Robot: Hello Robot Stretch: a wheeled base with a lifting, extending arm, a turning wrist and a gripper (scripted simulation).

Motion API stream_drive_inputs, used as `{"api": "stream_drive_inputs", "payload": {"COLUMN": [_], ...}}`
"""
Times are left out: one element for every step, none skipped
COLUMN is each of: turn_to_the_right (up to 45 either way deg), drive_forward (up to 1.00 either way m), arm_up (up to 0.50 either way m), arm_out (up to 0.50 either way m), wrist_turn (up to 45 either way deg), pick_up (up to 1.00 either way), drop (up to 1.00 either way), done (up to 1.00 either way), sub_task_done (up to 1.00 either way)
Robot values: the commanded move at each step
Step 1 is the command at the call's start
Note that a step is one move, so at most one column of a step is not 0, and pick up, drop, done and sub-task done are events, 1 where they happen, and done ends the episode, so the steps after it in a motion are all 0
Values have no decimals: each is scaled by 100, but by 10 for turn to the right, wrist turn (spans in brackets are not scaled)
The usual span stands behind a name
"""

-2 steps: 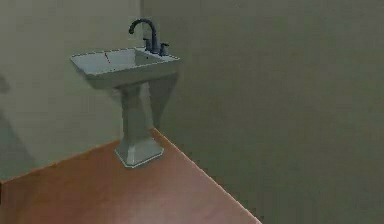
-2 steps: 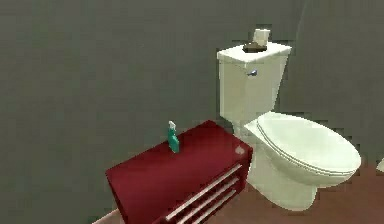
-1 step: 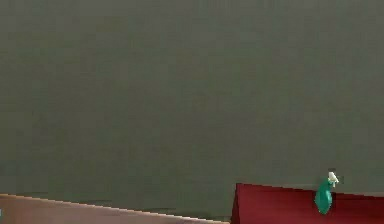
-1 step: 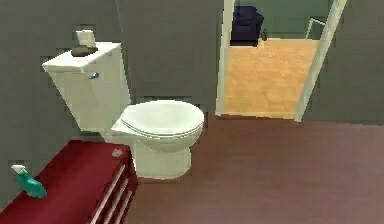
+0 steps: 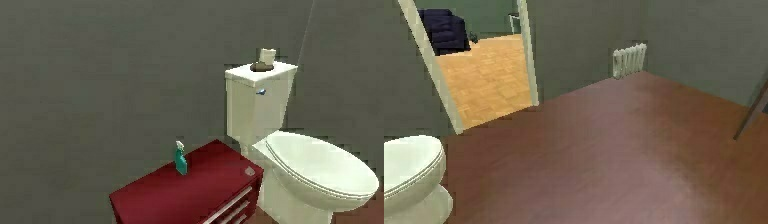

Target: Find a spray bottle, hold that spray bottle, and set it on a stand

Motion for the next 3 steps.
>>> {"api": "stream_drive_inputs", "payload": {"turn_to_the_right": [180,0,-450], "drive_forward": [0,45,0], "arm_up": [0,0,0], "arm_out": [0,0,0], "wrist_turn": [0,0,0], "pick_up": [0,0,0], "drop": [0,0,0], "done": [0,0,0], "sub_task_done": [0,0,0]}}
